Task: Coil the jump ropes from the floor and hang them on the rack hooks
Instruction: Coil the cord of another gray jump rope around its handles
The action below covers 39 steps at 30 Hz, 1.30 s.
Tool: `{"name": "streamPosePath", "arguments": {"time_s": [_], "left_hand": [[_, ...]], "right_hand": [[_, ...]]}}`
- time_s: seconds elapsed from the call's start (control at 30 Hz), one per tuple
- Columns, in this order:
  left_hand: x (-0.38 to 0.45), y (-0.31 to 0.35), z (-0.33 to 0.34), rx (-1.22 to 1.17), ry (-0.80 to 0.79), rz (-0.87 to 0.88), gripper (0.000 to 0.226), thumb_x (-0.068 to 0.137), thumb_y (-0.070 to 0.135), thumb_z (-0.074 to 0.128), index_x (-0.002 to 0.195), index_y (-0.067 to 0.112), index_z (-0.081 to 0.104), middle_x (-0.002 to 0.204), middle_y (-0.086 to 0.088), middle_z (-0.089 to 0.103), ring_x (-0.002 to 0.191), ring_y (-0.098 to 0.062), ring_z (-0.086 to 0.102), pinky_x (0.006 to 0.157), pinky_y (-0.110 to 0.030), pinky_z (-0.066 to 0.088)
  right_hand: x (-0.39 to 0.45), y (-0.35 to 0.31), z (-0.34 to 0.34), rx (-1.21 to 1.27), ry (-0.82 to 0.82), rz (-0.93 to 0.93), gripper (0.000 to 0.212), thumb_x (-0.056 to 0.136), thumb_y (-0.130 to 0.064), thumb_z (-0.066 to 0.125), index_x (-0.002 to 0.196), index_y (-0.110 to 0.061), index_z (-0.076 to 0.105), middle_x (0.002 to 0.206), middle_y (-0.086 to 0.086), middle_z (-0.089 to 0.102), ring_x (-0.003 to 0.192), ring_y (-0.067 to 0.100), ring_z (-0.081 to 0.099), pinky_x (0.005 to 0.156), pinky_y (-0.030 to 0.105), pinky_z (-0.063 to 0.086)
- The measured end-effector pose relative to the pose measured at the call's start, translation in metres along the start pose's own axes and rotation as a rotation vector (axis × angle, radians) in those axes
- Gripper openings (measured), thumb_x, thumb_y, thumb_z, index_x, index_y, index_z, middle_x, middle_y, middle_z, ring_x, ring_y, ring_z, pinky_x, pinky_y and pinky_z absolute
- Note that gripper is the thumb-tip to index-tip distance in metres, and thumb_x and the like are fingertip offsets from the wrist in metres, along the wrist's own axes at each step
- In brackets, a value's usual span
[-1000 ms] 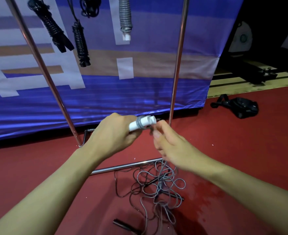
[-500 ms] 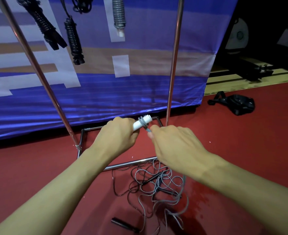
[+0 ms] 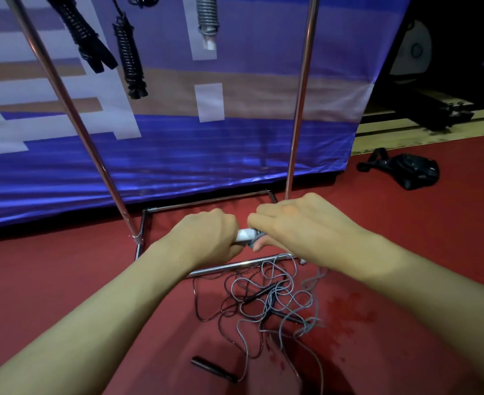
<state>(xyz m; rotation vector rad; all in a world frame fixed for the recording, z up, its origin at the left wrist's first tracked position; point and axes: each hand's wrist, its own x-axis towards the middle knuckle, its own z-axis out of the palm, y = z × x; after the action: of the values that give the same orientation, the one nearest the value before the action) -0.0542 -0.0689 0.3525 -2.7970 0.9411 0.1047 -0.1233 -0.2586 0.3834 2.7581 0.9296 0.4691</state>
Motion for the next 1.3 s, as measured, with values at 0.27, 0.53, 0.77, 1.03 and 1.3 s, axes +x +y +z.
{"name": "streamPosePath", "arguments": {"time_s": [0.27,0.53,0.77,1.03,1.3], "left_hand": [[-0.008,0.008,-0.008,0.147,0.050,0.079,0.039,0.101,0.052,0.047,0.111,0.019,0.063,0.114,-0.007,0.067,0.102,-0.034,0.068,0.072,-0.034,0.041],[-0.013,0.004,-0.027,0.242,0.117,0.015,0.055,0.095,0.073,0.045,0.108,0.024,0.066,0.104,-0.004,0.066,0.095,-0.031,0.069,0.068,-0.033,0.036],[-0.024,-0.017,-0.046,0.055,0.085,-0.064,0.053,0.079,0.085,0.057,0.097,0.035,0.064,0.088,0.005,0.055,0.097,-0.027,0.067,0.069,-0.033,0.040],[-0.035,-0.032,-0.028,-1.408,0.044,-0.258,0.078,0.079,0.057,0.066,0.142,0.014,0.051,0.122,0.002,0.070,0.095,-0.015,0.076,0.073,-0.049,0.065],[-0.023,0.015,-0.020,-1.898,-0.007,0.085,0.056,0.092,0.021,0.068,0.144,0.027,0.049,0.140,-0.012,0.063,0.120,-0.043,0.066,0.093,-0.051,0.060]], "right_hand": [[0.007,0.009,0.007,0.215,-0.049,-0.038,0.041,0.095,-0.068,0.035,0.093,-0.031,0.053,0.093,-0.011,0.054,0.080,0.016,0.061,0.055,0.032,0.034],[0.005,0.012,0.011,0.666,-0.108,0.153,0.013,0.104,-0.039,0.056,0.109,-0.031,0.065,0.063,-0.031,0.058,0.063,-0.009,0.056,0.057,0.012,0.036],[0.006,0.015,0.018,0.753,-0.042,0.202,0.012,0.101,-0.031,0.063,0.109,-0.029,0.072,0.078,-0.019,0.073,0.070,-0.005,0.064,0.066,0.010,0.041],[0.005,0.027,0.033,1.091,0.179,0.565,0.013,0.102,-0.031,0.061,0.101,-0.025,0.073,0.073,-0.012,0.067,0.056,0.004,0.053,0.059,0.024,0.041],[0.019,-0.001,0.028,1.496,0.267,0.657,0.026,0.103,-0.033,0.058,0.098,-0.008,0.058,0.059,-0.006,0.050,0.044,0.007,0.034,0.045,0.019,0.029]]}}
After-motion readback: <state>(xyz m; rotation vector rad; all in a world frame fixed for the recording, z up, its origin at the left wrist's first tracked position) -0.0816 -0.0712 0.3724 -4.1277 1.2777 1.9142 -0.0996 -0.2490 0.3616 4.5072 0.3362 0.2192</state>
